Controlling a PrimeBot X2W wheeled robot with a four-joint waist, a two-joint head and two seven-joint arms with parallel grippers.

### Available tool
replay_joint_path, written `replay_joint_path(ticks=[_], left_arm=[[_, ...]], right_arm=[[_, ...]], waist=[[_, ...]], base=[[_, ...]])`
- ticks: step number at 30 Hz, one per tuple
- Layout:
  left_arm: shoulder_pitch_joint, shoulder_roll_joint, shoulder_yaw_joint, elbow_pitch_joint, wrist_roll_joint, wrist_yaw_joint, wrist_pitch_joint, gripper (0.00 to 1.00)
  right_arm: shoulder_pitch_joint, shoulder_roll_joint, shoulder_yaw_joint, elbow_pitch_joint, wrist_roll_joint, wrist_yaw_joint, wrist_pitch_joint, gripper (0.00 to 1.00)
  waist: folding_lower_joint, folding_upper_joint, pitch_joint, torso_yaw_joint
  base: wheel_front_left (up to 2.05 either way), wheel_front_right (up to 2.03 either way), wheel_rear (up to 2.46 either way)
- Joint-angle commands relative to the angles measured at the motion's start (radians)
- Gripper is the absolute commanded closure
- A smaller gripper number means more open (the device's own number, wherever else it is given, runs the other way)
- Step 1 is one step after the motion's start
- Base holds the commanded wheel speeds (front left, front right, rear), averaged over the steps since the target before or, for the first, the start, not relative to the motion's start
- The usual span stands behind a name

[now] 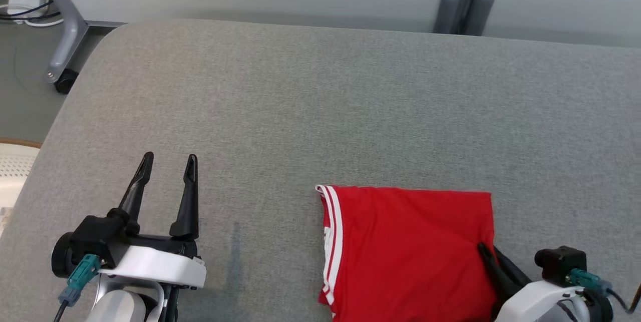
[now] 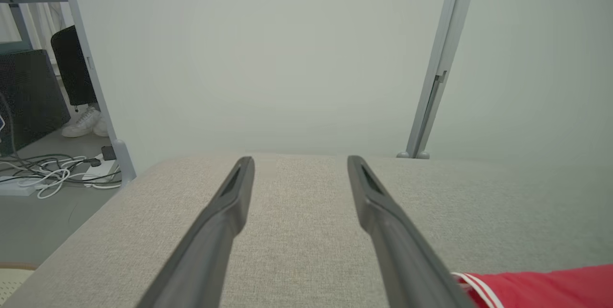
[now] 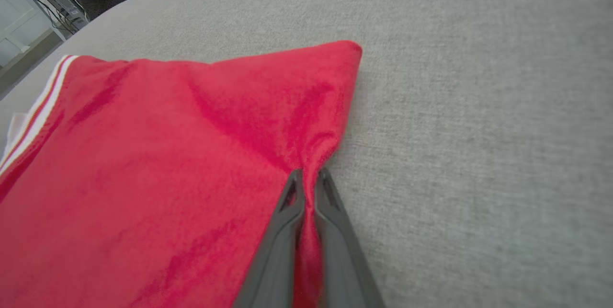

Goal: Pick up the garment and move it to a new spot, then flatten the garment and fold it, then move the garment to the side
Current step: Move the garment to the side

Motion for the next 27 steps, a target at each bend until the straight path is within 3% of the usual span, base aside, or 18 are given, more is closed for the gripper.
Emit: replay_joint_path(ticks=[1,7,16,22,27], left_arm=[[-0.011,0.005,0.009,-0.007,0.008,-0.004,-0.005,0.0],[-0.01,0.004,0.03,-0.039,0.024,-0.003,-0.006,0.0],[-0.065,0.014,0.021,-0.087,0.05,-0.024,-0.006,0.0],[-0.151,0.031,-0.005,-0.121,0.078,-0.046,0.02,0.0],[-0.22,0.047,-0.023,-0.143,0.101,-0.061,0.041,0.0]], right_arm=[[-0.012,-0.028,-0.012,-0.003,-0.009,-0.003,-0.01,1.0],[-0.06,-0.093,-0.022,-0.031,-0.037,-0.002,-0.015,1.0],[-0.266,-0.253,-0.062,-0.081,-0.071,-0.002,-0.013,1.0],[-0.411,-0.393,-0.101,-0.065,-0.074,-0.002,-0.013,1.0],[-0.491,-0.503,-0.201,0.005,-0.056,-0.002,-0.022,1.0]], waist=[[0.0,0.0,-0.002,-0.026],[0.0,0.0,0.01,-0.123],[0.0,0.0,0.105,-0.291],[0.0,0.0,0.212,-0.336],[0.0,0.0,0.302,-0.337]], base=[[0.0,0.0,0.0],[0.0,0.0,0.0],[0.0,0.0,0.0],[0.0,0.0,0.0],[0.0,0.0,0.0]])
